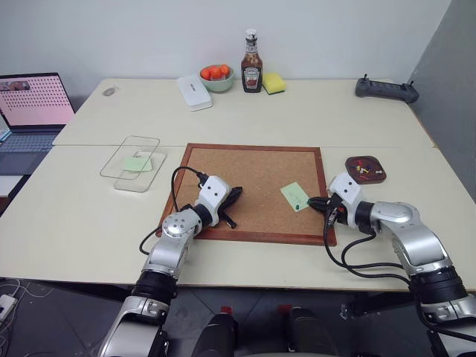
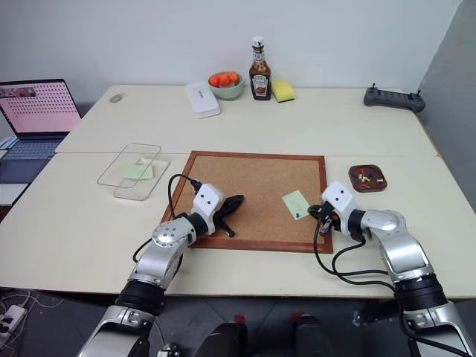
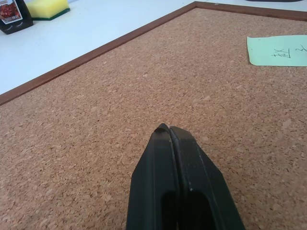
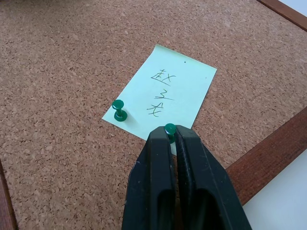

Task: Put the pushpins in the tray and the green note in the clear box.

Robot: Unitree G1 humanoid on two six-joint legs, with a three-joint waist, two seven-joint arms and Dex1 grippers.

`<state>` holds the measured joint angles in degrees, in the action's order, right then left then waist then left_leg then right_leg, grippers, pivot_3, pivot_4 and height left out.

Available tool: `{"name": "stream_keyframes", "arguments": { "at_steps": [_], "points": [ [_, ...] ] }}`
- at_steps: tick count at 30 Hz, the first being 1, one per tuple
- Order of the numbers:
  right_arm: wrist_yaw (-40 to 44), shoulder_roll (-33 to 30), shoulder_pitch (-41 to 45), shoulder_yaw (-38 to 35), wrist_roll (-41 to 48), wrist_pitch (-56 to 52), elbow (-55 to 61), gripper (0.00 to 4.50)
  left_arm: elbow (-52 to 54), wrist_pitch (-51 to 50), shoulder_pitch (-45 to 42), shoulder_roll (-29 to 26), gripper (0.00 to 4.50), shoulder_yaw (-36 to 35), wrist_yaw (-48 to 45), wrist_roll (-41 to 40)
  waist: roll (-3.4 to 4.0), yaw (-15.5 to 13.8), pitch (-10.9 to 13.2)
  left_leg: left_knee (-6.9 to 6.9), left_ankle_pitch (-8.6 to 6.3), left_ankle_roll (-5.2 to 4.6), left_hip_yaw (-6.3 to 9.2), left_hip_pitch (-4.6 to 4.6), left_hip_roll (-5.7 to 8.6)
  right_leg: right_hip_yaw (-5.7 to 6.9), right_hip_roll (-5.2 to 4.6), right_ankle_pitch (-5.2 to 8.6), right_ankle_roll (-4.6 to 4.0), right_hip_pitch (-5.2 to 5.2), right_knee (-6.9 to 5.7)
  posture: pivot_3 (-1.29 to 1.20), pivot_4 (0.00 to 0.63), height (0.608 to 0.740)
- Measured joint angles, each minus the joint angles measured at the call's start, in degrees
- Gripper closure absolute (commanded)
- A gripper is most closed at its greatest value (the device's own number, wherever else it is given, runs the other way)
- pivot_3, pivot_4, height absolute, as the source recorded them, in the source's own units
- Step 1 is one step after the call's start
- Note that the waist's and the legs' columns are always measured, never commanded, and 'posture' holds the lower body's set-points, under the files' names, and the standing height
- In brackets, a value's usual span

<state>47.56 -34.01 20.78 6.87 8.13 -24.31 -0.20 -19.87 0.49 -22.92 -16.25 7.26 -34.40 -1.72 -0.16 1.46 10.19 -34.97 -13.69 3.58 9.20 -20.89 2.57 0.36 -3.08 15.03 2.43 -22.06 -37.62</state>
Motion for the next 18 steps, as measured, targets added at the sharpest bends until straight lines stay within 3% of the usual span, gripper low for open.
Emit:
{"name": "stream_keyframes", "arguments": {
  "at_steps": [18],
  "points": [
    [0.77,1.07,-0.49,-4.17,6.76,-0.08,4.22,4.46,-0.25,0.18,0.00,-0.01,4.50,0.23,0.09,0.42,0.01,-0.01,-0.01,0.00,0.00,0.00,0.01,0.00,0.00,0.01,0.00,0.00,0.00,0.00,0.00,0.00,0.150,0.740]
  ]
}}
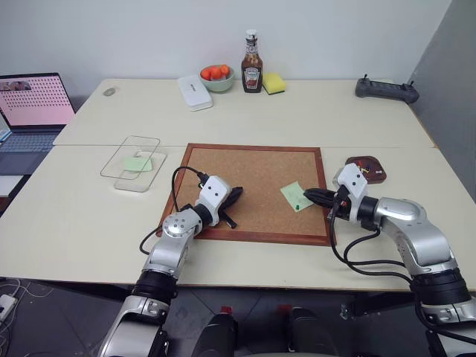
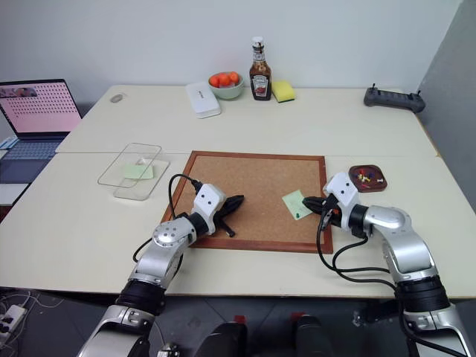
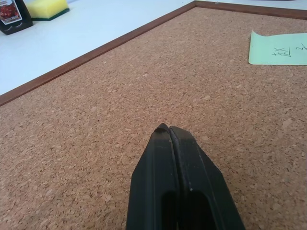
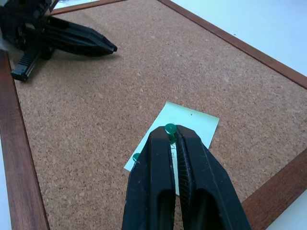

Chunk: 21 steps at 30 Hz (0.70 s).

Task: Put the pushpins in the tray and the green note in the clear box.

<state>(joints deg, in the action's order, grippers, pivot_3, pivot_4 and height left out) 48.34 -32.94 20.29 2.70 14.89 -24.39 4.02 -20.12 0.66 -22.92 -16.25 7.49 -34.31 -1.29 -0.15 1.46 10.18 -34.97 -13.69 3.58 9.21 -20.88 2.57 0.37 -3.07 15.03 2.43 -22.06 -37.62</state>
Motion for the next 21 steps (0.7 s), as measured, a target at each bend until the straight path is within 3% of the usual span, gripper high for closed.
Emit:
{"name": "stream_keyframes", "arguments": {
  "at_steps": [6,9,21],
  "points": [
    [-2.75,-2.10,3.62,-4.03,-0.67,1.56,-5.10,4.46,-0.05,0.00,-0.01,-0.05,4.50,0.12,0.03,0.09,0.00,-0.02,0.00,0.00,0.00,0.00,0.00,0.01,0.00,0.02,0.00,0.00,0.00,0.00,0.00,0.00,0.150,0.740],
    [-7.48,-4.46,8.97,-4.42,-6.62,9.67,-17.34,4.46,-0.19,0.04,-0.08,-0.16,4.50,0.26,-0.01,0.13,0.03,0.01,-0.02,0.00,0.01,-0.01,-0.04,0.02,0.06,-0.01,0.00,-0.01,0.00,0.00,-0.01,0.00,0.150,0.740],
    [-16.23,-7.83,19.94,0.58,-21.48,21.59,-45.70,4.46,0.00,0.08,0.22,-0.48,4.50,0.38,-0.02,0.20,0.20,0.10,-0.13,0.01,0.01,-0.01,-0.11,0.03,0.12,-0.07,0.01,-0.01,-0.01,0.01,-0.01,0.00,0.150,0.740]
  ]
}}
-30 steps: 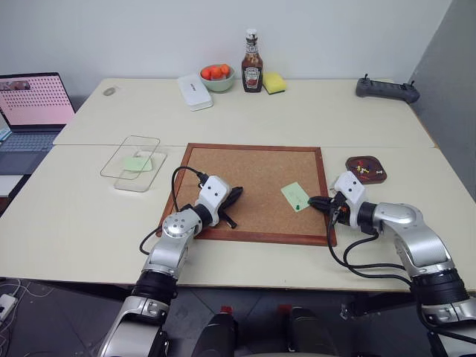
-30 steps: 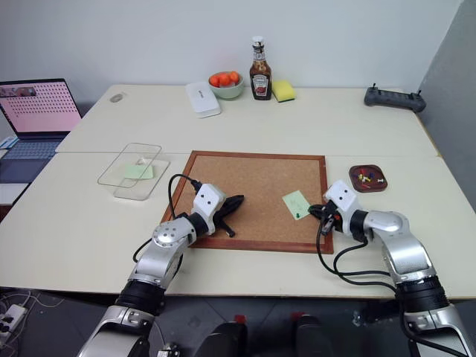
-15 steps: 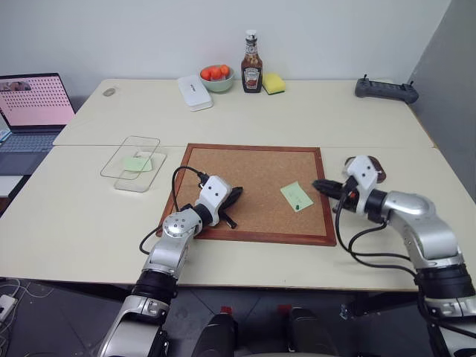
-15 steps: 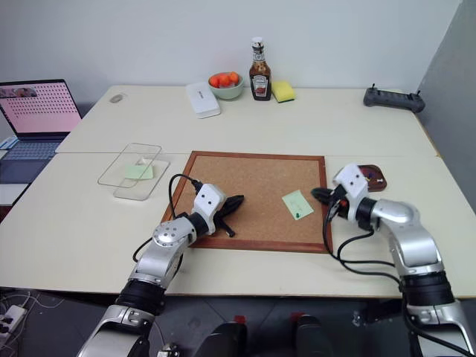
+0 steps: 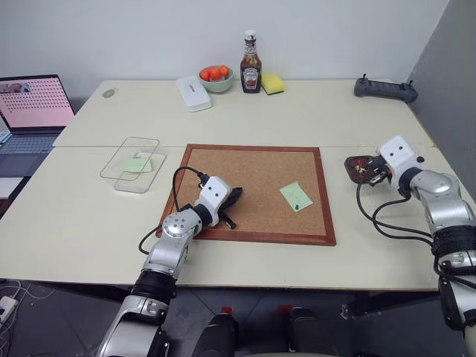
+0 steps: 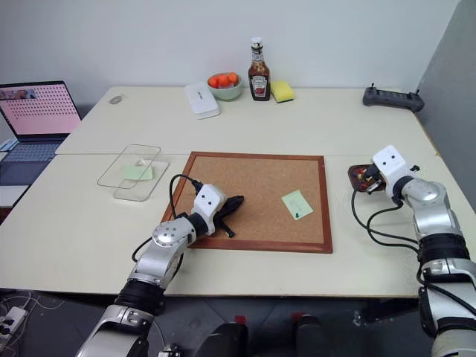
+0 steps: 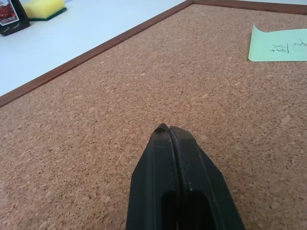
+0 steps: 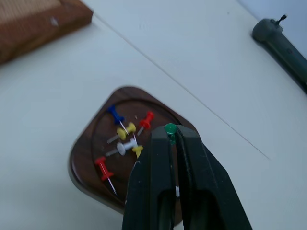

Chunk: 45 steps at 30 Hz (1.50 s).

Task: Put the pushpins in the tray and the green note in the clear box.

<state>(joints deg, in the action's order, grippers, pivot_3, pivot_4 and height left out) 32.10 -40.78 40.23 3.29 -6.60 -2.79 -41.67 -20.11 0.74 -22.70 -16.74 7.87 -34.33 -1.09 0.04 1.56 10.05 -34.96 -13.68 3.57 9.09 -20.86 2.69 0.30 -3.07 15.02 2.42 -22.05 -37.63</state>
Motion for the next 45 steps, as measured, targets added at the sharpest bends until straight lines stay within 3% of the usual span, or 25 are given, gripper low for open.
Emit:
{"name": "stream_keyframes", "arguments": {
  "at_steps": [6,17,26,31,37,45],
  "points": [
    [0.85,0.04,1.04,1.45,-1.70,1.43,-3.79,4.46,0.05,0.00,0.05,-0.02,4.50,0.15,0.02,0.07,0.01,0.02,-0.01,0.00,0.00,0.00,-0.03,0.00,0.00,-0.07,0.00,0.00,0.00,0.00,0.00,0.00,0.150,0.740],
    [0.52,0.20,1.83,1.42,-2.95,1.41,-5.79,2.31,-0.01,0.00,0.01,-0.06,4.50,0.15,0.02,0.21,0.05,0.05,-0.03,0.00,0.00,0.00,-0.03,0.02,0.00,-0.08,0.00,0.00,0.00,0.00,0.00,0.00,0.150,0.740],
    [2.54,-0.44,1.28,-0.77,-0.46,-1.96,-0.32,2.31,-0.01,0.00,-0.01,0.01,4.50,0.16,0.03,0.21,0.08,0.06,-0.05,0.00,0.00,0.00,-0.03,0.01,-0.03,-0.11,0.00,0.00,0.00,0.00,-0.01,0.00,0.150,0.740],
    [7.83,-1.80,-3.53,-5.33,6.08,-8.44,13.19,2.31,-0.03,0.00,-0.02,0.08,4.50,0.24,0.05,0.21,0.08,0.04,-0.05,0.00,0.00,0.00,-0.01,0.00,-0.05,-0.10,0.00,0.00,0.01,0.00,0.00,0.00,0.150,0.740],
    [17.98,-0.02,-20.28,-5.45,19.01,-19.01,39.60,2.31,-0.22,0.10,-0.23,-0.09,4.50,0.05,0.08,0.21,0.07,0.05,-0.05,-0.02,0.00,0.00,0.04,0.00,-0.12,-0.05,0.01,0.00,0.03,0.02,0.00,0.00,0.150,0.740],
    [14.37,5.99,-25.39,-0.31,18.98,-21.64,50.05,2.31,-1.02,0.18,-0.58,0.11,4.50,0.04,0.38,0.27,0.02,0.07,-0.11,-0.03,0.04,-0.07,0.03,0.01,-0.12,-0.04,0.02,-0.09,0.18,0.00,0.00,0.00,0.150,0.740]
  ]
}}
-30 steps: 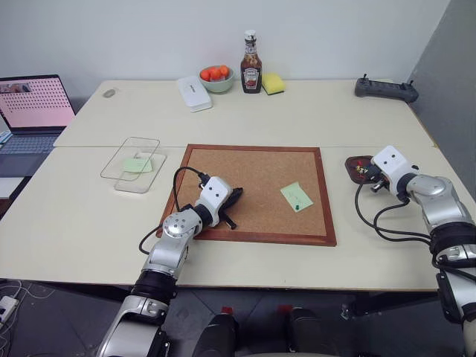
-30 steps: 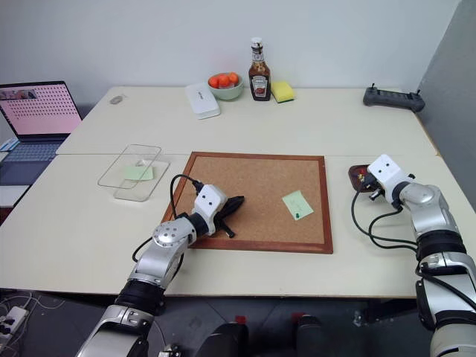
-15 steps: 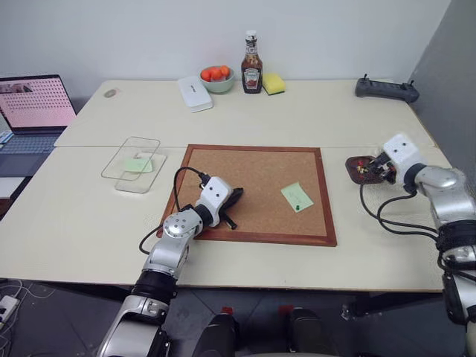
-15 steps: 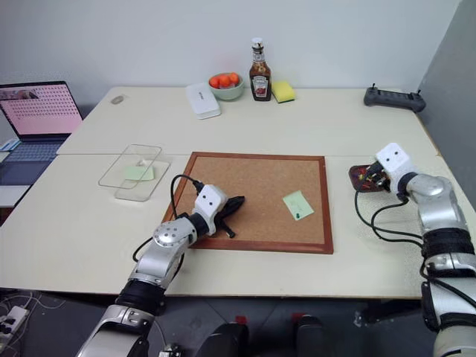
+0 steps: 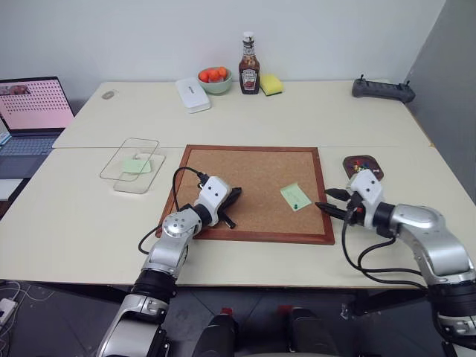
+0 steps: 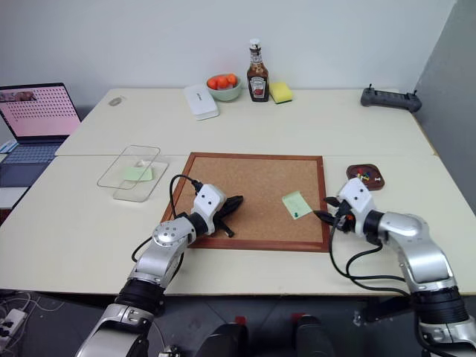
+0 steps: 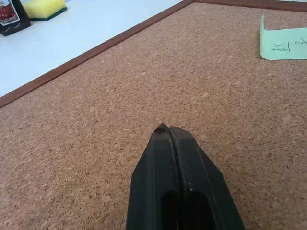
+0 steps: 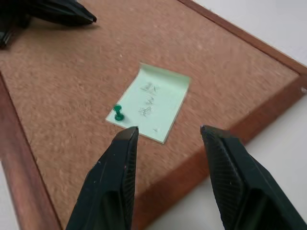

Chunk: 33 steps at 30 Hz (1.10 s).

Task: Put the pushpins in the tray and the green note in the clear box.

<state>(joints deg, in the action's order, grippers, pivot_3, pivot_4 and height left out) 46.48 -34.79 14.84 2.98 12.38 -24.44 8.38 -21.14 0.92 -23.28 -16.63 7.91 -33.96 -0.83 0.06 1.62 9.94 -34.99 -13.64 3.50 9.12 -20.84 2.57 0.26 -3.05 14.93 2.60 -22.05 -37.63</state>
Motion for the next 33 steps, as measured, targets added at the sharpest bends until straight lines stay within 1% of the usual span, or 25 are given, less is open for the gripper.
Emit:
{"name": "stream_keyframes", "arguments": {
  "at_steps": [7,10,14,16,17,18,20,21,25,26,33],
  "points": [
    [-0.78,2.16,0.74,3.85,-2.36,1.59,-0.55,2.31,-0.30,0.59,-0.37,0.04,4.50,0.12,-0.06,0.00,-0.01,-0.12,0.00,0.00,0.00,0.00,0.01,-0.01,0.00,-0.03,-0.02,0.00,0.00,0.00,0.03,0.00,0.150,0.740],
    [-1.27,3.83,2.01,5.26,-3.34,2.24,-2.38,2.31,-0.43,0.59,-0.39,0.03,4.50,0.11,0.10,0.00,0.00,-0.10,0.00,0.00,0.00,0.00,0.05,0.00,0.00,0.03,0.00,0.00,0.00,0.01,0.02,0.00,0.150,0.740],
    [-1.54,4.35,2.51,6.05,-4.45,2.94,-5.04,2.31,-0.28,0.65,-0.08,0.08,4.50,0.17,0.07,-0.01,0.00,-0.11,0.00,0.00,0.00,0.00,0.04,-0.01,0.00,0.00,-0.02,0.00,0.00,0.01,0.02,0.00,0.150,0.740],
    [-1.56,4.66,2.78,6.31,-4.65,3.73,-6.25,2.68,-0.24,0.66,0.04,0.02,4.50,0.15,0.09,-0.01,0.00,-0.12,0.00,0.00,0.00,0.00,0.05,-0.01,0.00,0.01,-0.02,0.00,0.00,0.01,0.02,0.00,0.150,0.740],
    [-1.56,4.83,2.81,6.41,-4.75,3.99,-6.57,2.74,-0.25,0.66,0.04,0.01,4.50,0.14,0.11,-0.01,0.00,-0.11,0.00,0.00,0.00,0.00,0.05,-0.01,0.00,0.01,-0.01,0.00,0.00,0.01,0.02,0.00,0.150,0.740],
    [-1.57,4.98,2.87,6.61,-4.94,4.13,-6.81,2.99,-0.25,0.66,0.04,0.00,4.50,0.14,0.13,-0.01,0.00,-0.11,0.00,0.00,0.00,0.00,0.05,-0.01,0.00,0.02,-0.01,0.00,0.00,0.01,0.02,0.00,0.150,0.740],
    [-1.71,5.46,3.42,6.85,-5.32,4.74,-7.75,3.33,-0.26,0.66,0.02,-0.03,4.50,0.12,0.14,0.00,0.00,-0.08,0.00,0.00,0.00,0.00,0.04,-0.01,0.01,0.01,-0.01,0.00,0.00,0.01,0.02,0.00,0.150,0.740],
    [-1.85,5.84,3.79,6.85,-5.42,5.01,-8.25,3.63,-0.27,0.66,0.01,0.00,4.50,0.14,0.14,-0.01,0.00,-0.08,0.00,0.00,0.00,0.00,0.05,-0.01,0.01,0.01,-0.01,0.00,0.00,0.01,0.02,0.00,0.150,0.740],
    [-1.70,5.91,3.84,6.76,-5.34,5.08,-8.38,4.24,-0.24,0.69,0.01,0.01,4.50,0.16,0.09,-0.01,0.00,-0.09,0.00,0.01,0.00,0.00,0.04,-0.01,0.00,0.01,-0.01,0.00,0.00,0.01,0.02,0.00,0.150,0.740],
    [-1.60,5.89,3.84,6.69,-5.33,5.09,-8.40,4.49,-0.24,0.69,0.02,0.01,4.50,0.16,0.09,-0.01,0.00,-0.10,0.00,0.01,0.00,0.00,0.05,-0.01,0.00,0.01,-0.01,0.00,0.00,0.01,0.02,0.00,0.150,0.740],
    [-1.12,5.52,3.84,6.52,-4.50,5.08,-8.51,4.49,-0.16,0.69,0.11,0.01,4.50,0.24,0.02,-0.01,0.00,-0.10,0.00,0.01,0.00,0.00,0.05,-0.03,0.00,0.01,-0.02,0.00,0.00,0.00,0.03,0.00,0.150,0.740]
  ]
}}
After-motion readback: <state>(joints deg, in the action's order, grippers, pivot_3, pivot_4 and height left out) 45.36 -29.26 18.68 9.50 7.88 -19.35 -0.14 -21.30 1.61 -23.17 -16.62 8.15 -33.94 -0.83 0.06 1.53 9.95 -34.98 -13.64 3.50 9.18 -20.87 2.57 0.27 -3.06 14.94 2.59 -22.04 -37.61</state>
